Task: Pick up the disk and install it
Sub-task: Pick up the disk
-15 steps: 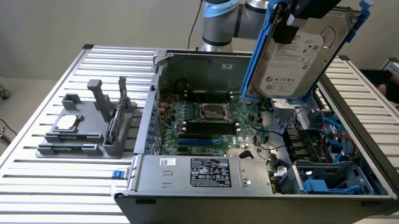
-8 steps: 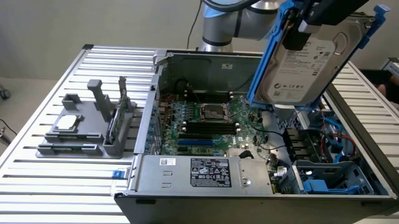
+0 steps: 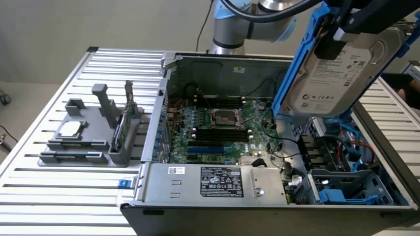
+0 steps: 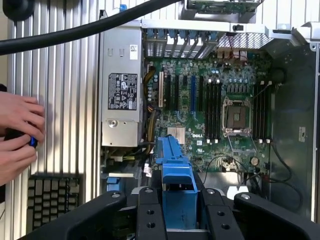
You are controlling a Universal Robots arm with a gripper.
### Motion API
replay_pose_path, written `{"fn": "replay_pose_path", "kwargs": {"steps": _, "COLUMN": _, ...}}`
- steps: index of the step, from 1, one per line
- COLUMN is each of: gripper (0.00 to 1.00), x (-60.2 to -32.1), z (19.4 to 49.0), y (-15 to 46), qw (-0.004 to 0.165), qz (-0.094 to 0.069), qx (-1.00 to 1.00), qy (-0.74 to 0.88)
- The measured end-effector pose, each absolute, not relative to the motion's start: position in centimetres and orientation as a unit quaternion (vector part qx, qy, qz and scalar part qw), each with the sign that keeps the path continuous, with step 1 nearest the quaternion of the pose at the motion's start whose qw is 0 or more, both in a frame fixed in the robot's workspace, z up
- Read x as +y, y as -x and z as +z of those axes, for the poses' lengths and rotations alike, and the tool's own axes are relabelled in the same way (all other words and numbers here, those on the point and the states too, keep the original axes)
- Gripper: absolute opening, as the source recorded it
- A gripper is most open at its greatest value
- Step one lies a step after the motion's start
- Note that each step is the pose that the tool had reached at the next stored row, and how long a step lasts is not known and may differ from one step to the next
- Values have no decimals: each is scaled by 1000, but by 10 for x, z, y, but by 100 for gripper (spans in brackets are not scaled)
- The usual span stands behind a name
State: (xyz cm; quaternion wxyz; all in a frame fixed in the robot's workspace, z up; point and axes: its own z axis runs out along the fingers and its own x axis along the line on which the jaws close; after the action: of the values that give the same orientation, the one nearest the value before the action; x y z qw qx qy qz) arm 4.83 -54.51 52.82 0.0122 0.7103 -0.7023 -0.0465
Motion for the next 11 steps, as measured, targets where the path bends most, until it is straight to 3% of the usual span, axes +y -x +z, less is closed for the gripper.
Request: {"fn": "replay_pose_path", "kwargs": {"steps": 11, "gripper": 33, "x": -557, "z": 527, "y": -79, "qw": 12, "qz": -47, "qx": -702, "qy": -710}}
